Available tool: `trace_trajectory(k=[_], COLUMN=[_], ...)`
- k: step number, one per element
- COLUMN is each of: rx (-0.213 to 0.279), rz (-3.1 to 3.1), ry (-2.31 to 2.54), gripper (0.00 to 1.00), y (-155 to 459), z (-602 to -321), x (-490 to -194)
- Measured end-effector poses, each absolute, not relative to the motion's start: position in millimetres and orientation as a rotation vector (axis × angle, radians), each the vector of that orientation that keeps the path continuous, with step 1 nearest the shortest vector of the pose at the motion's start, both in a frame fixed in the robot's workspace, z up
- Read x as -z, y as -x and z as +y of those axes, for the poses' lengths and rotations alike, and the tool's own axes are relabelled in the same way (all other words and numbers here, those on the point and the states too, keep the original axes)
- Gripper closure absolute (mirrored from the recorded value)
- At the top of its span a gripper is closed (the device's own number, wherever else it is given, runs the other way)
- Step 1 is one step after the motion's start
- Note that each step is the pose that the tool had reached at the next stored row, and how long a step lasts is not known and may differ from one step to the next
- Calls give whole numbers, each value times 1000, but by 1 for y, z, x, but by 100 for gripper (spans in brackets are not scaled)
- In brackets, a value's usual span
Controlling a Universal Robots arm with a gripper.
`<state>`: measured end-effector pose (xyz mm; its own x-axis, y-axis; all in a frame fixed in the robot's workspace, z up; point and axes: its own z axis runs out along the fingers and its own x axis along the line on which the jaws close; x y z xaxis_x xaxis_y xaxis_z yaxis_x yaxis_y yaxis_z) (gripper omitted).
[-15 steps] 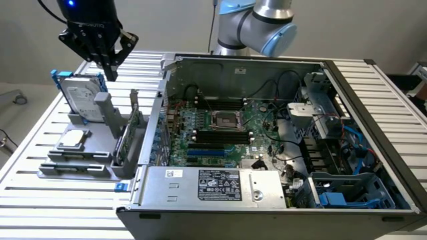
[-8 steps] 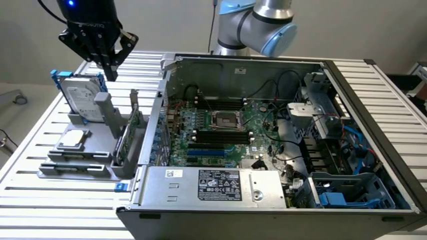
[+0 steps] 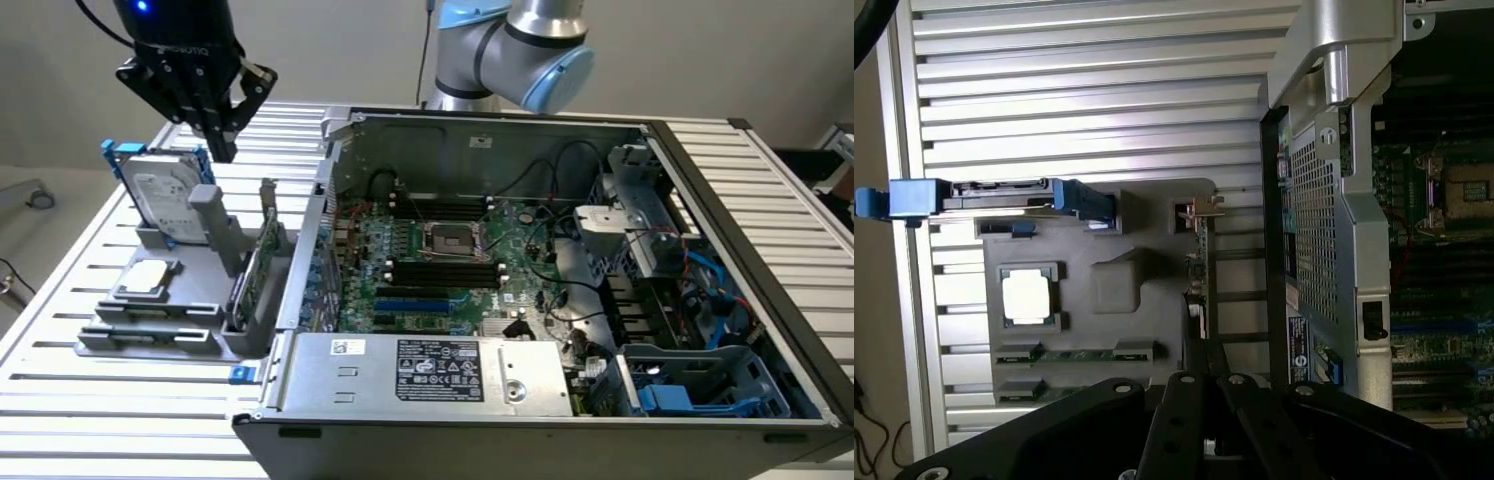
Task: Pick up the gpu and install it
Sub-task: 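Pick up the gpu and move the gpu toward the slot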
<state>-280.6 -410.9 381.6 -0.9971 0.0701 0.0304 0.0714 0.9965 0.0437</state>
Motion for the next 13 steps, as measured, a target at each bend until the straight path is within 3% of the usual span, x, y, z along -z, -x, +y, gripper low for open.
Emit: trace_trajectory(k=[8,13], rx=[68,68], rz=[-3094,-3094], ry=[110,110], gripper=[58,58], y=[281,281], z=[-411,-411], x=[-378,-369])
